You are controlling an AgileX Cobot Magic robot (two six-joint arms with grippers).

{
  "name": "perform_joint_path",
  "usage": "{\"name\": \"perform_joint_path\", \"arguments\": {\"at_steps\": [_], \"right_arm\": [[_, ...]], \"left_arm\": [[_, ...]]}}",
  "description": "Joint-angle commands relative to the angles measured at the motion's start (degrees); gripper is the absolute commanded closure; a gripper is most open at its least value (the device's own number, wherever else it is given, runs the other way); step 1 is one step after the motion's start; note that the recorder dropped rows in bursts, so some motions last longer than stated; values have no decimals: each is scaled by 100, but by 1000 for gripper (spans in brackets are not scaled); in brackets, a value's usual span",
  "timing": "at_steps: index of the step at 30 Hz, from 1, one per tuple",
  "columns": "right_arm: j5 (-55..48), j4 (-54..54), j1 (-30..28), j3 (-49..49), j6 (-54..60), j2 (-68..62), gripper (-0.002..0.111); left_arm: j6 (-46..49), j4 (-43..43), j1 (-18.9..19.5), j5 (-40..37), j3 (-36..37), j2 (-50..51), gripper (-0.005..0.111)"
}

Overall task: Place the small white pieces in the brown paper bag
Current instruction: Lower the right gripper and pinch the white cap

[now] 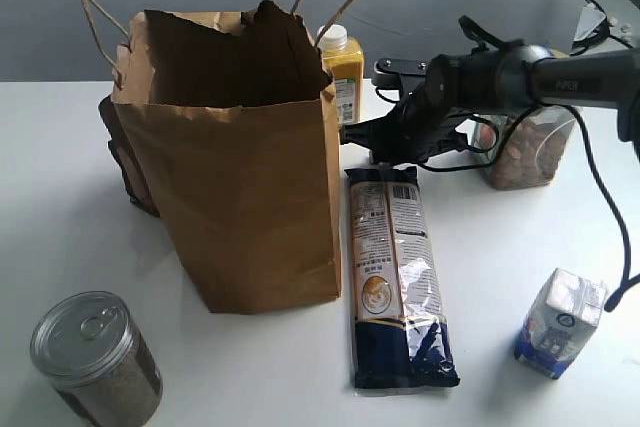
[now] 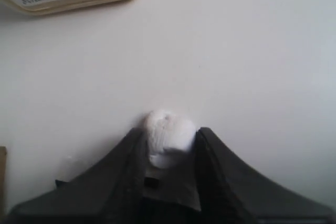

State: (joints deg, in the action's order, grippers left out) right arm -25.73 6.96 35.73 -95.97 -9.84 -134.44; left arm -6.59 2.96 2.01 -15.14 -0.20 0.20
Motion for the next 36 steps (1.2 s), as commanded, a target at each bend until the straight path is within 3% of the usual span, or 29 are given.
{"name": "perform_joint_path", "arguments": {"at_steps": [1,4,16,28,36], "right_arm": [[-58,-34,-34,-11,20,-48,96],[-98,-10,-34,-11,20,-12,108],[-227,129,-23,522,-90,831,108],[1272,103,39,4175,71,3223,108],[1475,118,1012,6103,-11,5712,108]], "left_arm": [[-31,-45,-31,13,20,-20,107],[-31,-45,-31,13,20,-20,107],[-31,-45,-31,13,20,-20,107],[-31,-45,-31,13,20,-20,107],[-31,-45,-31,13,20,-20,107]]}}
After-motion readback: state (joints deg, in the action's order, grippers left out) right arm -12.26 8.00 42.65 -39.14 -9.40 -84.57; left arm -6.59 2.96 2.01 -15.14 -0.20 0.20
